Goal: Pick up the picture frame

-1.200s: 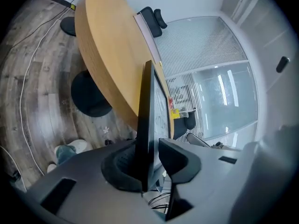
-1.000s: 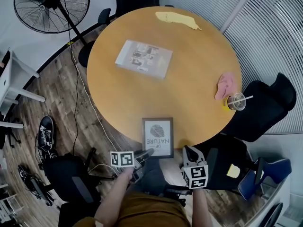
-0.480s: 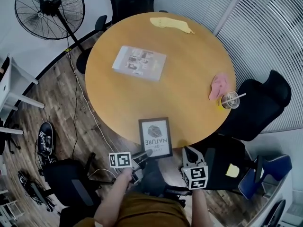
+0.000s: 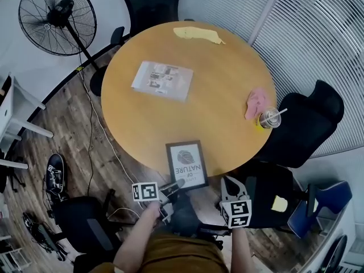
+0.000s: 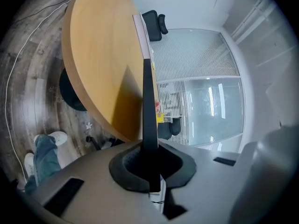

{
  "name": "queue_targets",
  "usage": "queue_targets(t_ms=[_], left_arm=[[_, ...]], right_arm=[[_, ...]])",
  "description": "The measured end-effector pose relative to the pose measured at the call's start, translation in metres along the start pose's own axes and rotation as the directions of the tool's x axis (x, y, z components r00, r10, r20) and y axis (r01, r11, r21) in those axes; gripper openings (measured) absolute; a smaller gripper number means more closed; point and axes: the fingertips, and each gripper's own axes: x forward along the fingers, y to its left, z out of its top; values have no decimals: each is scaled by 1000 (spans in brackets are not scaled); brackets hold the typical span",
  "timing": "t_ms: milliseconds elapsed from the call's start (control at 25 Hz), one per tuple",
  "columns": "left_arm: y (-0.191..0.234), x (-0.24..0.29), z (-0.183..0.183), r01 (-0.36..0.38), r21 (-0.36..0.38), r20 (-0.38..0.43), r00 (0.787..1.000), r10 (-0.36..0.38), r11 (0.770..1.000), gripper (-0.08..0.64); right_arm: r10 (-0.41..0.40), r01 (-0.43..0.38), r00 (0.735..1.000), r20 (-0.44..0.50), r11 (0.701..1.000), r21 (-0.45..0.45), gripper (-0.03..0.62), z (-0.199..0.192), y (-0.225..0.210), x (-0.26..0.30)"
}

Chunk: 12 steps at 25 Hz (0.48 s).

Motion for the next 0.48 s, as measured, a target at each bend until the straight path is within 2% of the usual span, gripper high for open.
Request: queue_targets(t_ms=[120,280,480], left_arm=[[-3,0,-2,4,25,-11,1000,-4,1000,37],[-9,-3,-1,16,27,-1,1000,-16,1000,37],[-31,-7,8,52,32,37,998,-53,998,37]], right_arm=[[-11,11,1000,20,1000,13,12,1,-5,-3],[-34,27,996,79,996,85,12,16,-8,-11],[-40,31,993,111,996,83,12,26,-3,-22]])
